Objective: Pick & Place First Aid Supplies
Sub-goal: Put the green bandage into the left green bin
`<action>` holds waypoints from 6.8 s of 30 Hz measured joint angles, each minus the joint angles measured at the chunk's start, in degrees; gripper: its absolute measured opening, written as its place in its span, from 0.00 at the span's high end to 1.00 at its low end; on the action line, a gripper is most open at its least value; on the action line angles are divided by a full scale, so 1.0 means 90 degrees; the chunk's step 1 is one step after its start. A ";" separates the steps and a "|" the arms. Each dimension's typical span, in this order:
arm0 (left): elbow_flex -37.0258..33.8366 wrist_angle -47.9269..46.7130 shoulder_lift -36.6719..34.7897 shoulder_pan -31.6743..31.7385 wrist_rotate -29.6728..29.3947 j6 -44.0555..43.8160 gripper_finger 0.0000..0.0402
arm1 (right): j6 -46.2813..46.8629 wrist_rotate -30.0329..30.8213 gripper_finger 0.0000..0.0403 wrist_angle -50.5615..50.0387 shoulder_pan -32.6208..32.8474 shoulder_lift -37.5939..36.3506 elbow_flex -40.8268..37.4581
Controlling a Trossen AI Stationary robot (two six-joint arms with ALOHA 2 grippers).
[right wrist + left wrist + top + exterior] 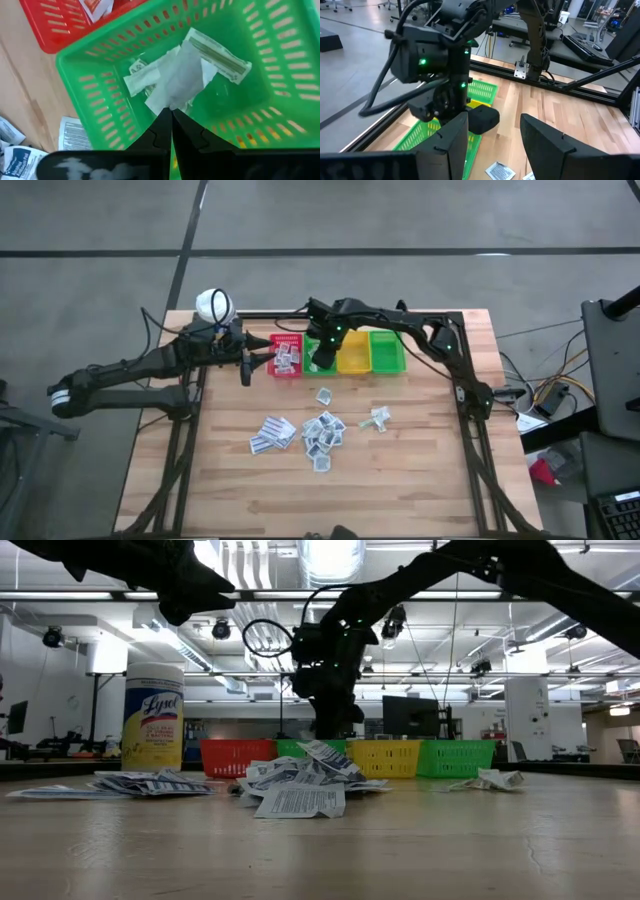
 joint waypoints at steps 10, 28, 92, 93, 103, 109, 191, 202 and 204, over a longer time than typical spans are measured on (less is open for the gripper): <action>0.0000 -0.0002 0.0000 -0.0001 0.0000 0.0007 0.57 | -0.0471 -0.0005 0.98 -0.0381 0.0024 0.0406 0.0748; 0.0000 -0.0002 0.0000 0.0000 0.0002 0.0022 0.57 | -0.0752 -0.0020 0.73 -0.0513 0.0022 0.0426 0.0669; 0.0000 -0.0061 0.0002 -0.0001 0.0058 -0.0032 0.57 | -0.1315 -0.0085 0.79 0.0529 0.2484 -0.3246 -0.4921; 0.0000 -0.0061 0.0002 -0.0002 0.0058 -0.0030 0.57 | -0.1287 -0.0082 0.78 0.0574 0.2482 -0.3246 -0.4921; 0.0000 -0.0058 0.0002 -0.0002 0.0058 -0.0032 0.57 | -0.1459 -0.0071 0.61 0.0863 0.2497 -0.3246 -0.4959; 0.0002 -0.0056 0.0002 -0.0002 0.0056 -0.0032 0.57 | -0.2158 -0.0047 0.56 0.0934 0.2539 -0.3246 -0.5120; 0.0000 -0.0238 0.0015 -0.0002 0.0097 -0.0177 0.57 | -0.1535 0.0804 0.87 0.0988 0.2672 -0.2775 -0.4540; 0.0000 -0.0238 0.0015 -0.0002 0.0100 -0.0187 0.57 | -0.1528 0.0989 0.63 0.1340 0.2573 -0.2754 -0.4851; 0.0000 -0.0238 0.0015 -0.0001 0.0100 -0.0189 0.57 | -0.1499 0.1019 0.61 0.1550 0.2573 -0.2753 -0.5025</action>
